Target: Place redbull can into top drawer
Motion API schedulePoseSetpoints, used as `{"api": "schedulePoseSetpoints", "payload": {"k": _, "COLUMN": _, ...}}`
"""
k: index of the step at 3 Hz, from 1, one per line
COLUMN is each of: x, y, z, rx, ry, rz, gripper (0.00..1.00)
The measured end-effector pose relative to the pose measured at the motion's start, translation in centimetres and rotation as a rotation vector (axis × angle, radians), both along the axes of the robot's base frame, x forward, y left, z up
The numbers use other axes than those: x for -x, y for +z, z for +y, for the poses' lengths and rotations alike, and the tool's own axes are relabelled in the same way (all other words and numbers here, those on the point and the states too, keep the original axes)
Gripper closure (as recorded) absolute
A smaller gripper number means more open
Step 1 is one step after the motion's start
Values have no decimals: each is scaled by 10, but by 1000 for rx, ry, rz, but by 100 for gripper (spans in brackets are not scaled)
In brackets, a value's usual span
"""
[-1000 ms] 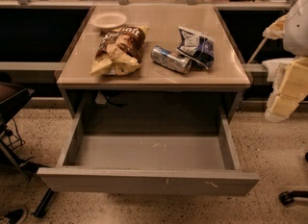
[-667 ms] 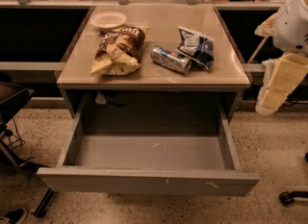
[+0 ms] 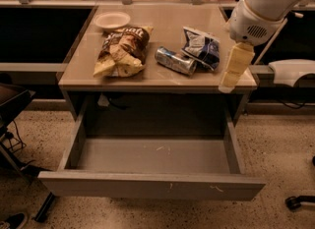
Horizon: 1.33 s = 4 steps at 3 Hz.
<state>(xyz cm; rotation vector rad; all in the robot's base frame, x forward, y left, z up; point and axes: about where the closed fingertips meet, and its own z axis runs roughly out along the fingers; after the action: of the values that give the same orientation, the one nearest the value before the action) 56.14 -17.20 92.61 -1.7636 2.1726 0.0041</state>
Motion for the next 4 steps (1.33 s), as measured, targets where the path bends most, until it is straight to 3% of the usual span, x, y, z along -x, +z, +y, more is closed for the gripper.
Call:
{"api": "schedulePoseSetpoints", "payload": {"k": 1, "x": -37, "y": -34, "z": 40, "rx": -60, "ry": 57, "rz": 42, "gripper": 0}}
{"api": "schedulePoseSetpoints", "payload": {"k": 2, "x": -48, "y": -48, "z": 86, "rx": -81, "ry": 160, "rz": 54, "gripper": 0}}
{"api": "schedulePoseSetpoints", "payload": {"k": 3, "x": -49, "y": -48, "z": 85, "rx": -74, "ry": 158, "rz": 52, "gripper": 0}}
{"api": "schedulePoseSetpoints", "payload": {"k": 4, "x": -66, "y": -53, "z": 98, "rx": -42, "ry": 222, "rz": 45, "gripper": 0}}
